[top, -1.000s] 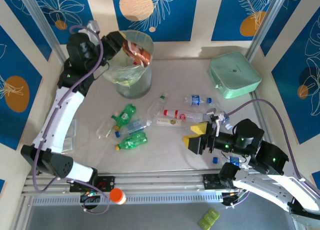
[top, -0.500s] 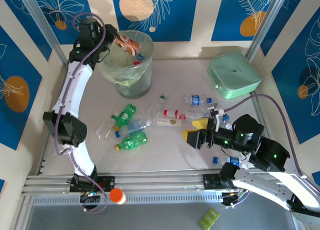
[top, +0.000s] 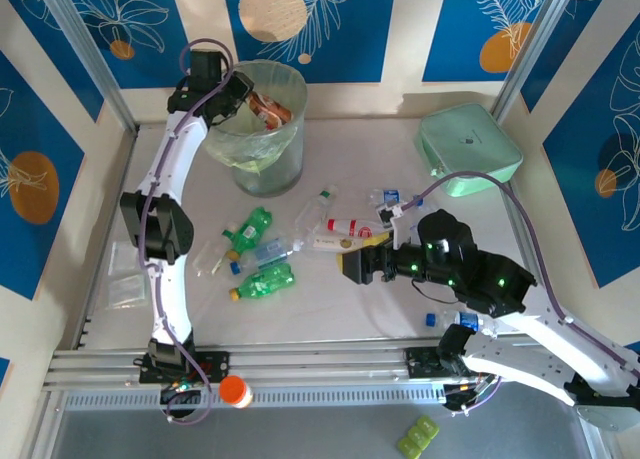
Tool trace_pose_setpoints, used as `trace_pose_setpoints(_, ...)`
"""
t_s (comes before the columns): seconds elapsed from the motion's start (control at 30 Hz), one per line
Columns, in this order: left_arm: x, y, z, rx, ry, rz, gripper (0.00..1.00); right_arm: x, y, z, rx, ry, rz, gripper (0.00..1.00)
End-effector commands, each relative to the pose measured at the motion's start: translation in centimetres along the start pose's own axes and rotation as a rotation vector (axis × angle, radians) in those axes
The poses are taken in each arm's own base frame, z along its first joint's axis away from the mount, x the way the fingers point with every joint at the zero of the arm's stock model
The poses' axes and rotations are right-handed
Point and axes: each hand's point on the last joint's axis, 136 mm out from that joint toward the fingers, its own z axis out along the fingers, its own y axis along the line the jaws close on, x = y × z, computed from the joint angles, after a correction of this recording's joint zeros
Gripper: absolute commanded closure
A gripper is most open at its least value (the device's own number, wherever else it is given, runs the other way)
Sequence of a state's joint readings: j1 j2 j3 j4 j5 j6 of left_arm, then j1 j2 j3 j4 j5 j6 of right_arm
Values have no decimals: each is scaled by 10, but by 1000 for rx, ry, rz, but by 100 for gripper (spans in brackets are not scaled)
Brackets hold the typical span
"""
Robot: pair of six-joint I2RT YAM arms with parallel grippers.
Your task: Put the plastic bottles in the bin
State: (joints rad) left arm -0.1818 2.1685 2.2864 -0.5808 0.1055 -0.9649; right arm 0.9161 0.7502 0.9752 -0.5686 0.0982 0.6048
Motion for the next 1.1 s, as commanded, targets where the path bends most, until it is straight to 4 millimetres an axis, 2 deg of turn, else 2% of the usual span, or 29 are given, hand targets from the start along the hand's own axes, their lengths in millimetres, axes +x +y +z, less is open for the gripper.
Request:
trace_pose_setpoints(0.0,14,-2,8,6,54,-16,59,-13,5,-6,-20,-67,9,6)
trace_pose_setpoints(0.07,21,-1,13,5,76,-20,51,-10,3,-6,-14,-61,18,6)
trace_pose_setpoints(0.2,25,-2,16,10,83,-11,42,-9,-1,-7,-1,-65,21,6)
trace_pose_setpoints(0.47,18,-14,2,36,66,22,30,-16,0,-17,2,-115,15,6)
trace_pose_setpoints(0.63,7,-34,-27,70,34,59,30,-20,-1,-27,26,-126,-2,6)
trace_pose_setpoints(0.77,1,-53,-62,107,21,87,29,-18,-9,-32,62,-137,4,6)
trace_pose_setpoints(0.83,6,-56,-79,102,35,107,29,-14,-17,-33,100,-131,20,6)
trace_pose_setpoints(0.93,24,-49,-107,66,77,150,30,-1,-44,-32,228,-97,80,6)
trace_pose_setpoints(1.0,36,-38,-128,34,70,161,30,11,-74,-37,387,-74,155,6)
trace_pose_setpoints(1.07,51,-25,-147,8,69,166,30,24,-108,-52,591,-61,255,6)
